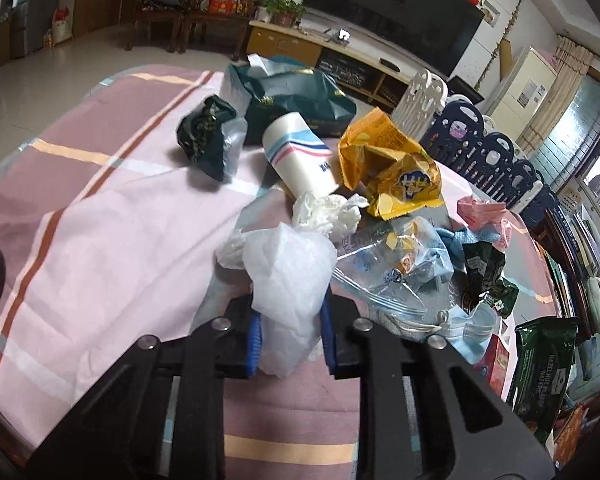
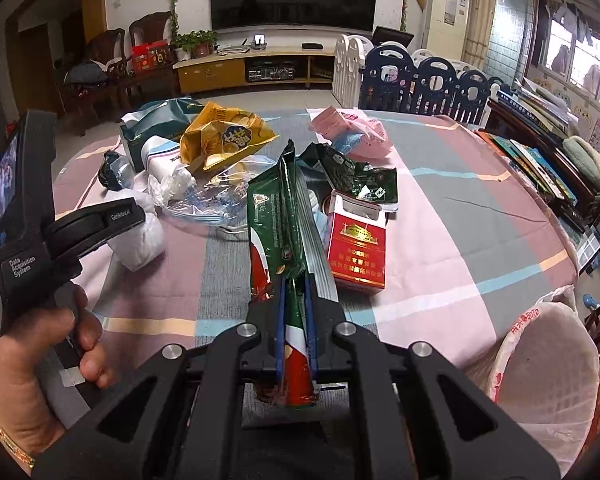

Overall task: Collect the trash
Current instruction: 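Grasp the white plastic bag with the left tool while the right tool lifts the green bag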

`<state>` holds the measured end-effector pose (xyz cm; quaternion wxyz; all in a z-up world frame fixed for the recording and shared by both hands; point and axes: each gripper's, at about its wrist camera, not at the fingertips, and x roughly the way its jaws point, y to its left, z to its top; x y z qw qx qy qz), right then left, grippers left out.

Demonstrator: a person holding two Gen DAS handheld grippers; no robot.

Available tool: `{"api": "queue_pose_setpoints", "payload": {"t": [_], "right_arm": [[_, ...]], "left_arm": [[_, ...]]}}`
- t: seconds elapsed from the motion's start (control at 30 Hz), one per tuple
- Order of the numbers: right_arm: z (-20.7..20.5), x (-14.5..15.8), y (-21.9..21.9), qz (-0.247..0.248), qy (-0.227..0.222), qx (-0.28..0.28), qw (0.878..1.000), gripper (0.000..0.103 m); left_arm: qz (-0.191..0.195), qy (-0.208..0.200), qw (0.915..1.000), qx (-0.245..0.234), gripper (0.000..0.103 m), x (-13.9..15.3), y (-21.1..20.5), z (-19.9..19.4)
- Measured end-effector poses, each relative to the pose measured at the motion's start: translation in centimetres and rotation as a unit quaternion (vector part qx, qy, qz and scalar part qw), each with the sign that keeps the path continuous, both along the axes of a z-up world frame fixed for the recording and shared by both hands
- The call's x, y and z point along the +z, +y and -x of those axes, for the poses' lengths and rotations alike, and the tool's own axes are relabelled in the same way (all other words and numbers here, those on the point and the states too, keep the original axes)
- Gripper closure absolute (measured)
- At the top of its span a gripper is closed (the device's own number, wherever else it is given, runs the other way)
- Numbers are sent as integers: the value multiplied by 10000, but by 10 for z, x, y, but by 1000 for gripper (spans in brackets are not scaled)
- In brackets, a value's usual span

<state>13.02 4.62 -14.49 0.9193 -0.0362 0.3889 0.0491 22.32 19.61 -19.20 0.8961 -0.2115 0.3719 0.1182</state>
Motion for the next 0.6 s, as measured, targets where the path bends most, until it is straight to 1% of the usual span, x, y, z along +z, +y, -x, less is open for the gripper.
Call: {"api": "queue_pose_setpoints", "payload": {"t": [0.13, 0.3, 0.4, 0.5, 0.6], "right_arm": [[1, 0, 5, 106, -21, 47, 9999, 93], [2, 0, 7, 168, -33, 67, 9998, 93], [3, 2, 7, 91, -81, 54, 9999, 93], [4, 8, -3, -108, -132, -52, 9998, 93], [5, 18, -23, -145, -256, -321, 9991, 93]], "left_arm": [[-261, -142, 9991, 297, 79, 9, 3, 16], [-293, -338, 9970, 626, 79, 20, 12, 37], [-387, -396, 9957, 749, 79, 25, 15, 47], [-488, -470, 9942, 832, 79, 31, 16, 59], [-585, -617, 9921, 919, 79, 40, 17, 77]]}}
